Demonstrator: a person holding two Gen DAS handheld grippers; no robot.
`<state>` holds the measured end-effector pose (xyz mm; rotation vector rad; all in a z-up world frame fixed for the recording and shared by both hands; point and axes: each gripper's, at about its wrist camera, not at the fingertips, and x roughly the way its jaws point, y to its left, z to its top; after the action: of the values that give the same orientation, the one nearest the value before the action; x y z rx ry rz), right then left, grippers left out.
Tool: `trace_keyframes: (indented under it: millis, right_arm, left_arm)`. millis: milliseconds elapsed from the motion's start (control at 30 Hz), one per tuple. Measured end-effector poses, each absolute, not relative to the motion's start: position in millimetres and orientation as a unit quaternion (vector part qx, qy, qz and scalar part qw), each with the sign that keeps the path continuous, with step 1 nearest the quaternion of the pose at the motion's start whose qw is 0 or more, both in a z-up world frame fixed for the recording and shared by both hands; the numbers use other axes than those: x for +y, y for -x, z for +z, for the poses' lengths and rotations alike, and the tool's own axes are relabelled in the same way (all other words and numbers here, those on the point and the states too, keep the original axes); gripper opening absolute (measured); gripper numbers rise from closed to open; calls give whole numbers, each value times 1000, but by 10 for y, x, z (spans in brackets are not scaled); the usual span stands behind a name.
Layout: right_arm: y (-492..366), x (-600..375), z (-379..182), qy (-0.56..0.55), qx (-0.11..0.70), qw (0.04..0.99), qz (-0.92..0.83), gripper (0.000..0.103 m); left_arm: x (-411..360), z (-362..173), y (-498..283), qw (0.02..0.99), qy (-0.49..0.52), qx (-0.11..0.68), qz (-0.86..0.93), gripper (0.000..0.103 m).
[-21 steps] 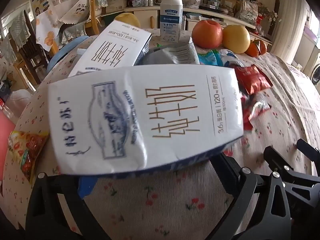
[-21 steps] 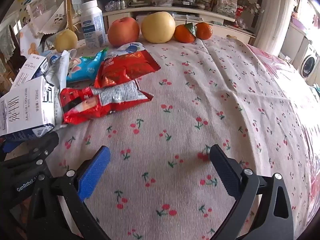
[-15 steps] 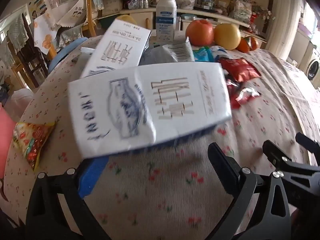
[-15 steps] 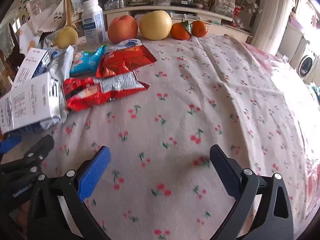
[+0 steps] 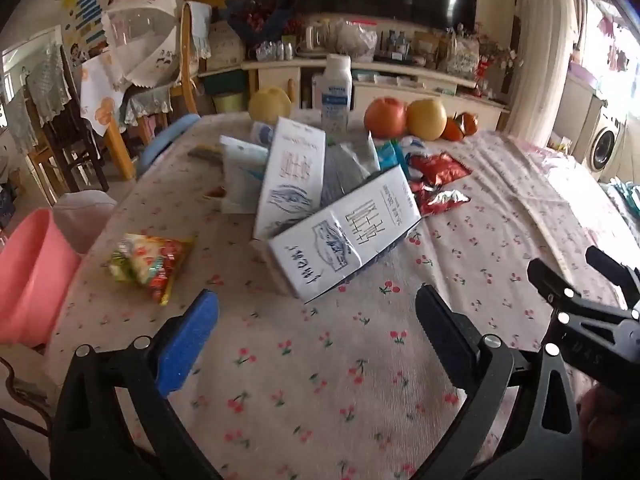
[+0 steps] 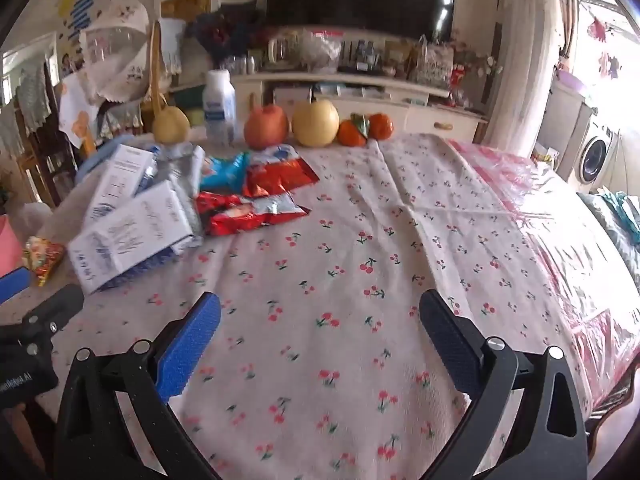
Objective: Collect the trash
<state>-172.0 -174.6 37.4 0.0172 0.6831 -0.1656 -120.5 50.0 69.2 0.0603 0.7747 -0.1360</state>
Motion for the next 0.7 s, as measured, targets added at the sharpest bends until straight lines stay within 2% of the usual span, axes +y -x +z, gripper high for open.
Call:
trace_keyframes:
  millis: [700]
  right_arm:
    - [2673,-1421,775,-1,219,973,-74,98]
  left_arm:
    - [988,1262,1933,951,-1,304,-62,99]
